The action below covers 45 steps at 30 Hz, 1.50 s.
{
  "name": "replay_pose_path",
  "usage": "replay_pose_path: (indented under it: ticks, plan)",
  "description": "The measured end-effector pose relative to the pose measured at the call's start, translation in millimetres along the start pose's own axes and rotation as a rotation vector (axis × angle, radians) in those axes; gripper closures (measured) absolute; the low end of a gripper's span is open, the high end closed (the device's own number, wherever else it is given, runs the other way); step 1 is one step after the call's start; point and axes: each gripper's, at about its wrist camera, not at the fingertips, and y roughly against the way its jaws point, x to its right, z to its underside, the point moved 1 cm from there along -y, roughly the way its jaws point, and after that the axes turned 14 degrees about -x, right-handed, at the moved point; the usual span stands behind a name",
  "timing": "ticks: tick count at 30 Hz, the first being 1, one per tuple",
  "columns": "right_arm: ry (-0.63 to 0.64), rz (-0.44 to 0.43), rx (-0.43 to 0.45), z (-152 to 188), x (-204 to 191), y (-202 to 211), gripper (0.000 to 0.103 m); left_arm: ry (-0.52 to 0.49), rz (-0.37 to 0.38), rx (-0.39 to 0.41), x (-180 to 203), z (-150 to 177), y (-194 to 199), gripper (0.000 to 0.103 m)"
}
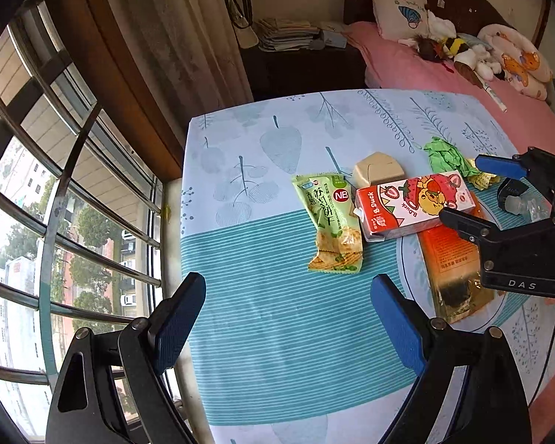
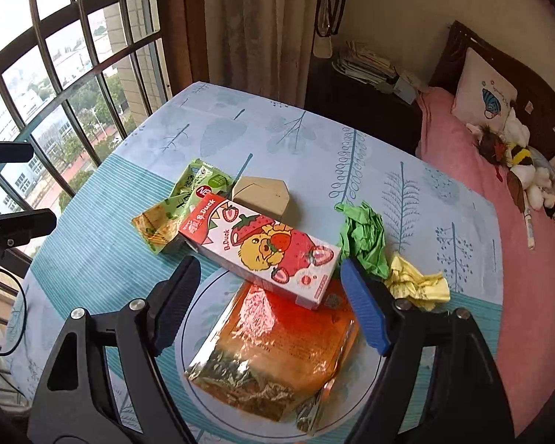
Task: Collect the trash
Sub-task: 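Grasp the B.Duck drink carton with the right tool while the left tool approaches the green NB cracker packet, then grasp the green NB cracker packet with the left tool while the right tool lifts the carton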
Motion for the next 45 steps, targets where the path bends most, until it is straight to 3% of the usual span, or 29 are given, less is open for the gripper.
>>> replay_pose_path:
  ticks: [4,9,16,19,22,25,29,37,39,43,45]
  plan:
    - [0.146,0.019,-0.051,-31,-6,-40,0.025,-0.019,0.031,-0.034,-3,-23,-33,0.011]
    - [0.272,-0.043,-0.137,-50,-15,-73,0.025,-0.03,0.075,-0.075,-1,-37,-63,0.011]
    - [0.357,-0.148,-0.196,-60,-20,-92,0.024,-0.038,0.107,-0.106,2,-48,-82,0.011]
    - [0.411,-0.154,-0.239,-55,-28,-99,0.024,-0.041,0.117,-0.113,3,-52,-86,0.011]
    - [0.436,-0.101,-0.261,-49,-33,-104,0.024,-0.043,0.121,-0.118,6,-55,-91,0.011]
    - [0.384,-0.067,-0.246,-47,-29,-105,0.034,-0.045,0.133,-0.122,10,-57,-92,0.011]
    - [0.264,-0.104,-0.187,-45,-18,-87,0.048,-0.05,0.139,-0.123,17,-58,-91,0.011]
    - [0.012,-0.097,-0.1,-31,-2,-63,0.05,-0.024,0.112,-0.155,35,-71,-117,0.014]
    - [-0.042,-0.098,-0.079,-25,0,-56,0.05,-0.015,0.098,-0.174,39,-75,-127,0.024]
    - [-0.135,-0.1,-0.05,-14,5,-45,0.05,-0.028,0.061,-0.176,50,-78,-136,0.029]
    - [-0.172,-0.107,-0.036,-8,8,-40,0.05,-0.033,0.067,-0.165,53,-78,-136,0.036]
